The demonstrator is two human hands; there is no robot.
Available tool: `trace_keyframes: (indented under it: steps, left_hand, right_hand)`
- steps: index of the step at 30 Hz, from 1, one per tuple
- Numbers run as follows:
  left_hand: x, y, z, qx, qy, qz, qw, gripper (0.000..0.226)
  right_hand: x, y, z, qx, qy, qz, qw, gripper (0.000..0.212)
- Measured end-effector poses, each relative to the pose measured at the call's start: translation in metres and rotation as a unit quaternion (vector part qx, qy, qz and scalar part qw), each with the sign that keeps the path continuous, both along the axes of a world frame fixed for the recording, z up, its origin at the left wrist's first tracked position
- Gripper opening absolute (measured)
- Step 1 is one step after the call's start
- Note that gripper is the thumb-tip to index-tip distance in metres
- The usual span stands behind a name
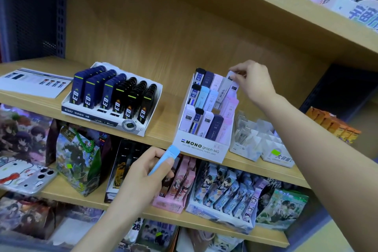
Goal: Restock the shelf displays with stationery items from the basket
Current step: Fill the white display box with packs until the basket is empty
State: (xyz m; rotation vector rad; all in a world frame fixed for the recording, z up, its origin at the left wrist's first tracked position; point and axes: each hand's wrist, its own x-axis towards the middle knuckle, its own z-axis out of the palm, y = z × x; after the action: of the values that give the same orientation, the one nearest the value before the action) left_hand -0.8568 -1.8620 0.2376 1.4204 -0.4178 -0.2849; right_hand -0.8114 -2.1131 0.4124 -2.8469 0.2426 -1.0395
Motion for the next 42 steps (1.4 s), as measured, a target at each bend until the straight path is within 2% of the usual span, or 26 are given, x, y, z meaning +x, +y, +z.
trace_keyframes:
  steps: [5,9,12,15,17,20,23,25,30,33,38,40,42]
  left_hand:
    - [0.000,-0.001,0.004,-0.025,0.042,-0.005,0.999,0.019]
    - [-0.002,-0.001,0.005,-0.015,0.029,-0.013,0.999,0.021]
    - [0.000,-0.002,0.004,-0.017,0.033,-0.009,0.999,0.018]
    - [0.007,-0.008,0.001,-0.037,0.086,-0.007,0.996,0.016]
    - [0.009,-0.010,-0.002,-0.057,0.101,-0.011,0.993,0.018]
    - [0.003,-0.008,-0.002,-0.048,0.041,-0.007,0.998,0.011]
    - [0.001,-0.007,-0.003,-0.038,-0.039,0.003,0.999,0.013]
    - [0.001,-0.006,-0.003,-0.040,-0.065,0.009,0.997,0.017]
    - [-0.003,-0.011,-0.004,-0.040,-0.101,0.014,0.994,0.017]
    - [-0.007,-0.013,-0.007,-0.035,-0.128,0.011,0.991,0.015]
    - [-0.018,-0.014,-0.011,0.037,-0.229,-0.008,0.973,0.015]
    - [-0.013,-0.015,-0.009,0.095,-0.297,-0.004,0.950,0.016]
    - [0.000,-0.017,0.001,0.151,-0.375,0.020,0.914,0.013]
  right_hand:
    - [-0.002,-0.001,0.002,0.004,0.002,0.011,1.000,0.023]
    - [-0.002,0.004,0.005,0.035,0.029,0.039,0.998,0.020]
    - [-0.003,0.007,-0.004,-0.041,0.034,0.021,0.998,0.019]
    - [-0.005,0.006,-0.016,-0.141,0.017,-0.014,0.990,0.022]
    - [-0.005,0.004,-0.023,-0.149,0.025,-0.036,0.988,0.029]
    - [-0.012,0.012,-0.033,-0.132,-0.013,-0.030,0.991,0.035]
    - [-0.035,0.040,-0.045,-0.011,-0.087,0.049,0.995,0.026]
    - [-0.056,0.063,-0.059,0.064,-0.044,0.114,0.990,0.020]
    - [-0.101,0.097,-0.099,0.160,0.176,0.190,0.953,0.017]
    - [-0.114,0.097,-0.109,0.249,0.186,0.204,0.928,0.022]
    - [-0.129,0.085,-0.113,0.245,0.137,0.206,0.937,0.005]
    - [-0.135,0.078,-0.108,0.238,0.130,0.204,0.941,0.006]
    - [-0.134,0.068,-0.095,0.249,0.086,0.189,0.946,0.009]
